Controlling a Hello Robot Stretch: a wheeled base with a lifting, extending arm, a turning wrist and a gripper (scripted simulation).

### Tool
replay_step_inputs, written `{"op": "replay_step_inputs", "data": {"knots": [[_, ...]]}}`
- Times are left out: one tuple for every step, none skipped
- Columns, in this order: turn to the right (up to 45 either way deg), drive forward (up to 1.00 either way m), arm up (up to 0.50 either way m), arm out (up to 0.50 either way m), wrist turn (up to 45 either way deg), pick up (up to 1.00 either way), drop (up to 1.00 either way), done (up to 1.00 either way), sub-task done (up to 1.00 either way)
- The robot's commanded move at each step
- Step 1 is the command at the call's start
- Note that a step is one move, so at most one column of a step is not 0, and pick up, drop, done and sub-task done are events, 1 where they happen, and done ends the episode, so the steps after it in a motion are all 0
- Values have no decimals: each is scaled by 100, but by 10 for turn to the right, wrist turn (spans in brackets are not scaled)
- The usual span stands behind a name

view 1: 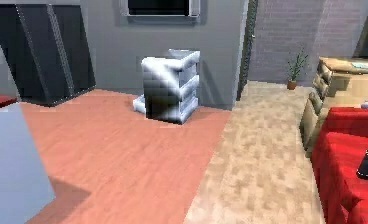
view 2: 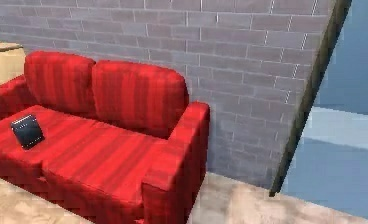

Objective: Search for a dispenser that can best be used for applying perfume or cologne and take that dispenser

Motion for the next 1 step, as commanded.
{"op": "replay_step_inputs", "data": {"knots": [[120,0,0,0,0,0,0,0,0]]}}
